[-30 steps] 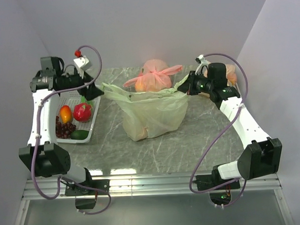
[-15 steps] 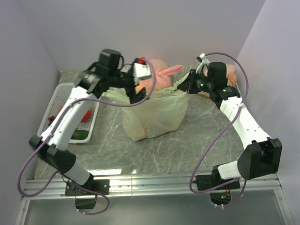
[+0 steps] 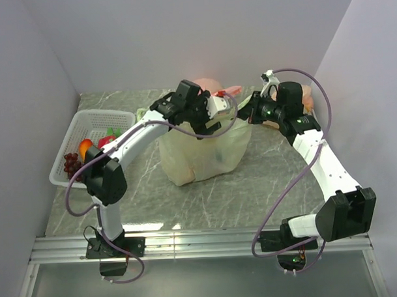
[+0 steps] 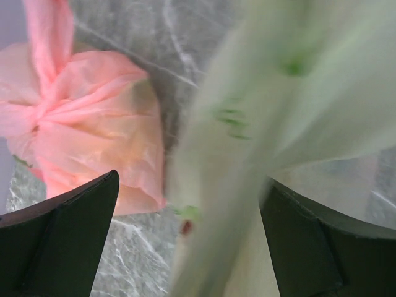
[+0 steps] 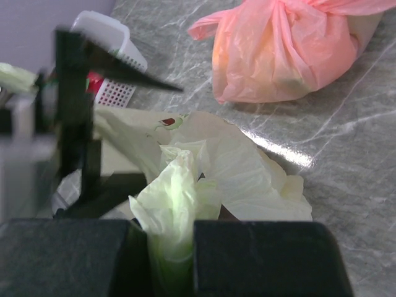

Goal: Place the fake fruits into the plastic bag and tie a complex knot

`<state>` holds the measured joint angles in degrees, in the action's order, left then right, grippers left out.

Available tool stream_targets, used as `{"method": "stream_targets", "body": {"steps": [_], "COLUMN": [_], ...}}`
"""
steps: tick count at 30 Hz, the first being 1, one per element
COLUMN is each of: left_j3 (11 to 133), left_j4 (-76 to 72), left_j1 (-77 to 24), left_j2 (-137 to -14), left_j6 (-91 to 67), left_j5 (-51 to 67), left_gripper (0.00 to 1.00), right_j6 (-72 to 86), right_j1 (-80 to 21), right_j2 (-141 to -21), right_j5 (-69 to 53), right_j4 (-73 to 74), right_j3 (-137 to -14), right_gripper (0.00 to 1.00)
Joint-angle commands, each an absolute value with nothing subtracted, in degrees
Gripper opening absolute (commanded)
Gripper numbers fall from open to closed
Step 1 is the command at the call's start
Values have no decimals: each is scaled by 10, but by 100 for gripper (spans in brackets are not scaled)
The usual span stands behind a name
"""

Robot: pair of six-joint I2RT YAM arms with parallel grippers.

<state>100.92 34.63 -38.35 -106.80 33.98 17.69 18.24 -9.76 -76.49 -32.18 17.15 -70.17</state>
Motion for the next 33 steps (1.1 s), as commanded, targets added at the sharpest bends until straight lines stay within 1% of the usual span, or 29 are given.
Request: {"method": "stream_targets", "body": {"steps": [1, 4, 6, 7, 8, 10, 11, 12, 13, 14, 15, 17, 18, 19, 22, 23, 25, 29, 33], "left_j3": [1072, 1047, 1005, 998, 998, 1023, 1040, 1075, 1086, 1089, 1082, 1059, 1055, 1051, 1063, 1070, 1074, 1072, 1071], "left_j4": [306, 303, 279, 279, 298, 345, 371, 433, 451, 457, 439, 407, 396, 382, 387, 390, 393, 391, 393], "left_j1": [-342, -330, -326, -326, -325, -323, -323, -321, -316, -312, -307, -292, -288, -285, -285, -285, -286, -286, -286], "left_j2": [-1089, -1082, -1066, -1065, -1067, -1088, -1099, -1120, -1127, -1129, -1126, -1116, -1109, -1108, -1115, -1117, -1124, -1129, -1127], "left_j6": [299, 304, 308, 314, 320, 343, 346, 359, 361, 356, 325, 275, 263, 245, 238, 233, 230, 220, 214], "left_j5": [184, 237, 266, 291, 307, 364, 383, 403, 441, 453, 467, 489, 494, 491, 497, 499, 504, 508, 495], "left_gripper": [99, 99, 99, 98, 80, 52, 36, 2, 0, 0, 0, 0, 0, 0, 0, 0, 0, 0, 0], "right_j6": [155, 138, 131, 127, 125, 124, 126, 128, 132, 144, 151, 166, 170, 179, 185, 192, 222, 243, 240], "right_j1": [-98, -98, -97, -98, -97, -96, -94, -92, -86, -81, -75, -55, -49, -37, -38, -38, -41, -43, -40], "right_j2": [-736, -735, -738, -739, -741, -744, -745, -748, -750, -756, -758, -755, -749, -698, -664, -638, -627, -654, -684], "right_j5": [-338, -358, -385, -395, -402, -408, -409, -410, -414, -418, -424, -434, -439, -461, -471, -482, -487, -481, -478], "right_j4": [153, 148, 140, 136, 129, 122, 119, 115, 114, 119, 125, 139, 137, 100, 26, -33, -78, -122, -81], "right_j3": [-701, -700, -703, -705, -707, -712, -719, -724, -731, -746, -753, -758, -752, -704, -632, -589, -563, -573, -647], "right_gripper": [0, 0, 0, 0, 0, 0, 1, 8, 20, 56, 69, 83, 88, 91, 92, 93, 93, 94, 95]}}
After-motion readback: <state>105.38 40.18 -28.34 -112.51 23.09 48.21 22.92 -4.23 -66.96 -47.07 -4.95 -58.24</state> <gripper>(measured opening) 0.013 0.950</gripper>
